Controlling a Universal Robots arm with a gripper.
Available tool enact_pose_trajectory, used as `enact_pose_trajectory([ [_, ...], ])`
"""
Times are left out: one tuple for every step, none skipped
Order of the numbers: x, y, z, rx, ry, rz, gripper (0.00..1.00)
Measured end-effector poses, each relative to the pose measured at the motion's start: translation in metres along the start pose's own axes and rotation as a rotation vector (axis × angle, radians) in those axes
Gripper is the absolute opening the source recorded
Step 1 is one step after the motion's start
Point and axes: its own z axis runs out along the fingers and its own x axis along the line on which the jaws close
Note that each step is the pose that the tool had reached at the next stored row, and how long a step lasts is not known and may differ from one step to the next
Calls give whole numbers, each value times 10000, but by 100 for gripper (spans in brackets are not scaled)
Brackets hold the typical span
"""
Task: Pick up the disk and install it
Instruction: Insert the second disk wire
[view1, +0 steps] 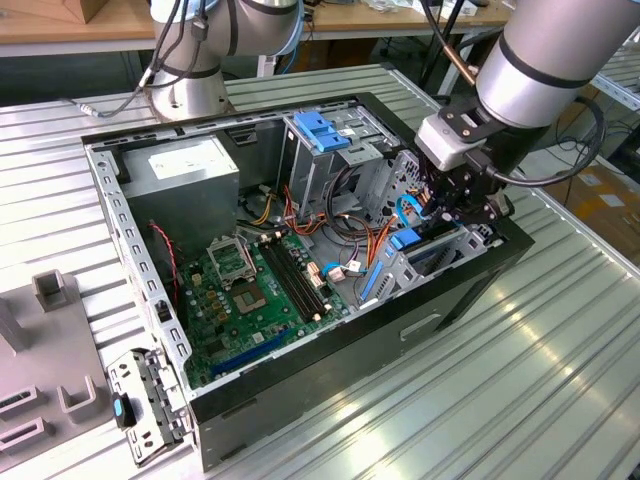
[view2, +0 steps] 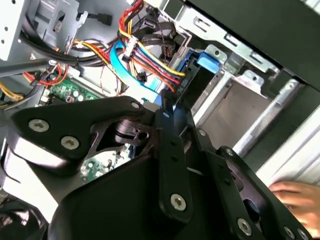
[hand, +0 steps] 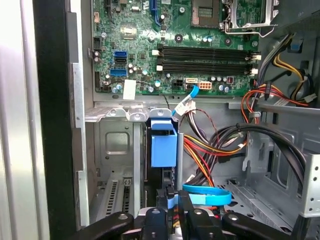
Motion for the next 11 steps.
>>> enact_pose_trajectory([
  [-2,-2,-14,0,2,0,24],
  [-2,-2,-13,1,1,0,24],
  [-2,-1,-13,1,1,1,24],
  [-2,-1,-14,1,3,1,22],
  [-3,-2,-15,1,6,0,15],
  [-3,-2,-15,0,7,0,11],
  [-3,-2,-15,1,7,0,11],
  [-3,-2,-15,1,7,0,11],
  [-3,-2,-15,1,8,0,11],
  [-3,-2,-15,1,8,0,11],
  [-3,-2,-15,1,8,0,11],
])
